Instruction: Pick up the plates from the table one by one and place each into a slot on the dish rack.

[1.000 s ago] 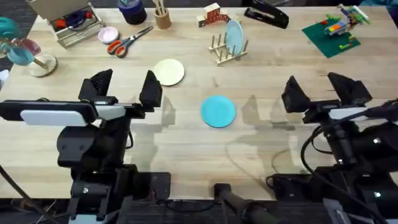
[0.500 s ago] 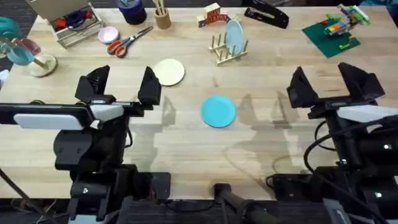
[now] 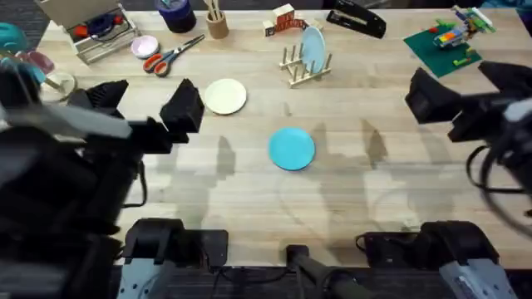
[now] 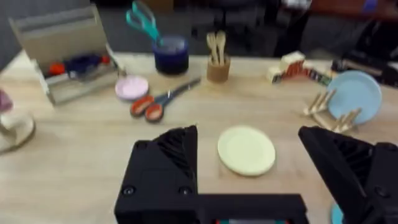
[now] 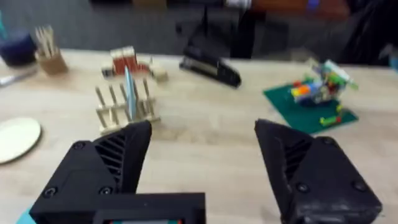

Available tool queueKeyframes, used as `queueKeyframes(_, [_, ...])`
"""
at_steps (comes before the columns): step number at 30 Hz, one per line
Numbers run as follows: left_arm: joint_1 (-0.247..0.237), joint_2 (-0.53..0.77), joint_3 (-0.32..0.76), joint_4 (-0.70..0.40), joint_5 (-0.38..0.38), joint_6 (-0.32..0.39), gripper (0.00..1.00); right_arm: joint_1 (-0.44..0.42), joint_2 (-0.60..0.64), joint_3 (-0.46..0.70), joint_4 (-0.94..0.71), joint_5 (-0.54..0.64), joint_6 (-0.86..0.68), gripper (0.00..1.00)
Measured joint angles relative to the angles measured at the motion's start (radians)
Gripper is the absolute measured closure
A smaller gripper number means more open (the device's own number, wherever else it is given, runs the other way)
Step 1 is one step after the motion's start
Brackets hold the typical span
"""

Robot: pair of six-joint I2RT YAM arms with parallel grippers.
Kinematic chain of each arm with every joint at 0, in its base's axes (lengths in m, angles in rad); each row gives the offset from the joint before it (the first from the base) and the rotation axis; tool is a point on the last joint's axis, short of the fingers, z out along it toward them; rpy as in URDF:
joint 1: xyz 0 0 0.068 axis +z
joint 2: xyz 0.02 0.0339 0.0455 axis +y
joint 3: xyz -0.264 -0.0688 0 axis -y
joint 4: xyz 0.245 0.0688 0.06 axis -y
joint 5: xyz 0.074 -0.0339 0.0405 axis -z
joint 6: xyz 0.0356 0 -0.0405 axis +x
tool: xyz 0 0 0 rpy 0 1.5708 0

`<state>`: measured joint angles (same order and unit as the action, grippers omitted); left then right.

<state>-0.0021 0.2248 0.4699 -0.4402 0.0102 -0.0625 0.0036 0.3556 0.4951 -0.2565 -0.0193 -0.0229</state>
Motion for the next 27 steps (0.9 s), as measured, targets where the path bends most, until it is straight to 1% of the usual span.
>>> queueKeyframes(5, [0.0, 0.223, 0.229, -0.229, 0.0, -0.022, 0.01, 0.0, 0.224, 0.226, -0.239, 0.0, 0.0, 0.005])
queueKeyframes(9, [0.0, 0.411, 0.383, -0.391, 0.013, -0.028, 0.01, 0.0, 0.371, 0.353, -0.371, 0.0, 0.0, 0.005])
queueKeyframes(12, [0.0, 0.532, 0.455, -0.465, 0.024, -0.029, 0.008, 0.0, 0.464, 0.419, -0.427, 0.0, 0.0, 0.005])
queueKeyframes(14, [0.0, 0.606, 0.486, -0.496, 0.026, -0.029, 0.009, 0.0, 0.512, 0.447, -0.444, 0.0, 0.0, 0.006])
queueKeyframes(17, [0.0, 0.688, 0.506, -0.508, 0.028, -0.029, 0.008, 0.0, 0.554, 0.462, -0.448, 0.0, 0.0, 0.006])
queueKeyframes(20, [0.0, 0.737, 0.507, -0.507, 0.032, -0.03, 0.008, 0.0, 0.575, 0.464, -0.453, 0.0, 0.0, 0.005])
queueKeyframes(25, [0.0, 0.782, 0.507, -0.507, 0.075, -0.052, 0.017, 0.0, 0.58, 0.465, -0.457, 0.0, 0.0, 0.005])
queueKeyframes(26, [0.0, 0.785, 0.507, -0.507, 0.082, -0.056, 0.198, 0.0, 0.58, 0.465, -0.457, 0.0, 0.0, 0.005])
queueKeyframes(27, [0.0, 0.786, 0.507, -0.507, 0.087, -0.058, 0.332, 0.0, 0.581, 0.465, -0.457, 0.0, 0.0, 0.005])
